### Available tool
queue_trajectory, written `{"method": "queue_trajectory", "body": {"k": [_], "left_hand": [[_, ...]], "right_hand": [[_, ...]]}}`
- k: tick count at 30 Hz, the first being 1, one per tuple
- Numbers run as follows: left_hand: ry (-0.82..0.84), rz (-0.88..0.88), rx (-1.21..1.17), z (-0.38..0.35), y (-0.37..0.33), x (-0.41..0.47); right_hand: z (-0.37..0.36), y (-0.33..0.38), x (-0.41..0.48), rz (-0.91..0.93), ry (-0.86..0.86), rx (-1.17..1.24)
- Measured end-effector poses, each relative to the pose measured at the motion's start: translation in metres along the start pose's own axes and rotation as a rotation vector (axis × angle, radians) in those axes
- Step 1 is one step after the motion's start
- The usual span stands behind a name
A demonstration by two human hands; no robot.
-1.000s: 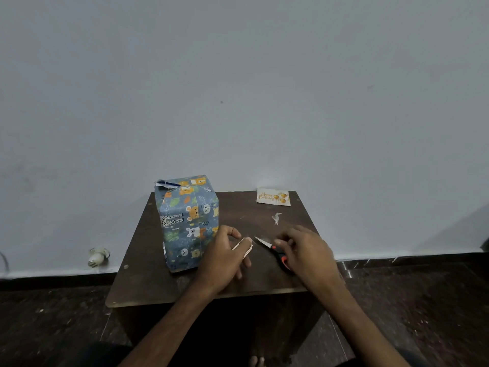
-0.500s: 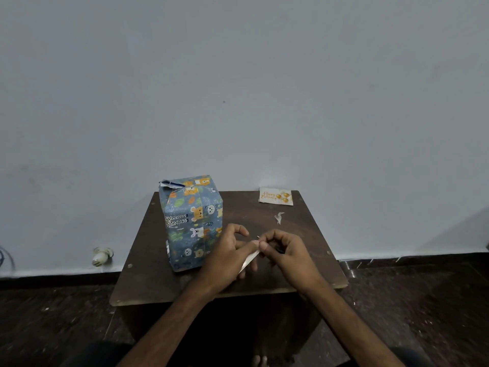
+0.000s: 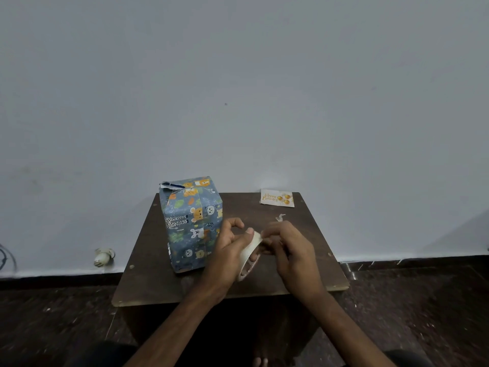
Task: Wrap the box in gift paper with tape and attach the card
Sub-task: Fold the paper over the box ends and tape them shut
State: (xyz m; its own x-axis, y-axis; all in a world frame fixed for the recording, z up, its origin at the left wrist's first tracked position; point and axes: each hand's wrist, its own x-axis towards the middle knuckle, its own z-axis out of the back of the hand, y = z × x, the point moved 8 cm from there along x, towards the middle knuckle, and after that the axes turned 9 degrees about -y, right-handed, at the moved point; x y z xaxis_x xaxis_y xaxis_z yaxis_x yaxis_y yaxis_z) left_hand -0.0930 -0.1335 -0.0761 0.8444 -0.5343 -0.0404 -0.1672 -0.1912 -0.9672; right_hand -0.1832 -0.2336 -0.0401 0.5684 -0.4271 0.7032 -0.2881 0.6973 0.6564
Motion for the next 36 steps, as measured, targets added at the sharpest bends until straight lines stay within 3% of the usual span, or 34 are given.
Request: {"method": "queue_trajectory", "body": {"k": [3,8,12,14,16,18,20,21,23,25,27,31,36], "left_hand": [[-0.085,-0.016,-0.123,0.004,-0.005,-0.003],[-0.131,-0.123,-0.173,0.003,-0.018,-0.001],[-0.088,-0.214,-0.019,-0.012,-0.033,-0.005],[-0.092,-0.451,0.331,-0.011,-0.055,-0.012],[-0.220,-0.736,0.602,0.004,-0.089,-0.029],[-0.389,-0.936,0.664,0.031,-0.132,-0.047],[-0.466,-1.012,0.696,0.068,-0.164,-0.041],[-0.448,-0.980,0.709,0.088,-0.172,-0.027],[-0.363,-0.743,0.634,0.122,-0.167,0.005],[-0.272,-0.523,0.466,0.132,-0.144,0.025],[-0.165,-0.417,0.343,0.119,-0.123,0.034],[-0.163,-0.386,0.269,0.108,-0.100,0.039],[-0.267,-0.383,0.150,0.121,-0.092,0.032]], "right_hand": [[-0.003,0.010,-0.006,0.216,0.053,-0.124],[-0.008,0.021,-0.024,0.329,0.232,-0.195],[0.011,0.017,-0.015,0.508,0.142,-0.433],[0.029,0.002,-0.003,0.434,0.088,-0.462],[0.048,-0.026,0.006,0.277,0.062,-0.545],[0.058,-0.064,0.011,0.081,0.148,-0.666],[0.058,-0.095,0.009,-0.073,0.300,-0.790],[0.053,-0.104,0.005,-0.111,0.382,-0.849],[0.047,-0.109,0.003,-0.109,0.417,-0.911],[0.038,-0.098,0.008,-0.105,0.280,-0.796],[0.025,-0.087,0.011,-0.174,0.177,-0.639],[-0.005,-0.089,-0.001,-0.231,0.300,-0.796],[-0.006,-0.087,0.000,-0.250,0.217,-0.835]]}}
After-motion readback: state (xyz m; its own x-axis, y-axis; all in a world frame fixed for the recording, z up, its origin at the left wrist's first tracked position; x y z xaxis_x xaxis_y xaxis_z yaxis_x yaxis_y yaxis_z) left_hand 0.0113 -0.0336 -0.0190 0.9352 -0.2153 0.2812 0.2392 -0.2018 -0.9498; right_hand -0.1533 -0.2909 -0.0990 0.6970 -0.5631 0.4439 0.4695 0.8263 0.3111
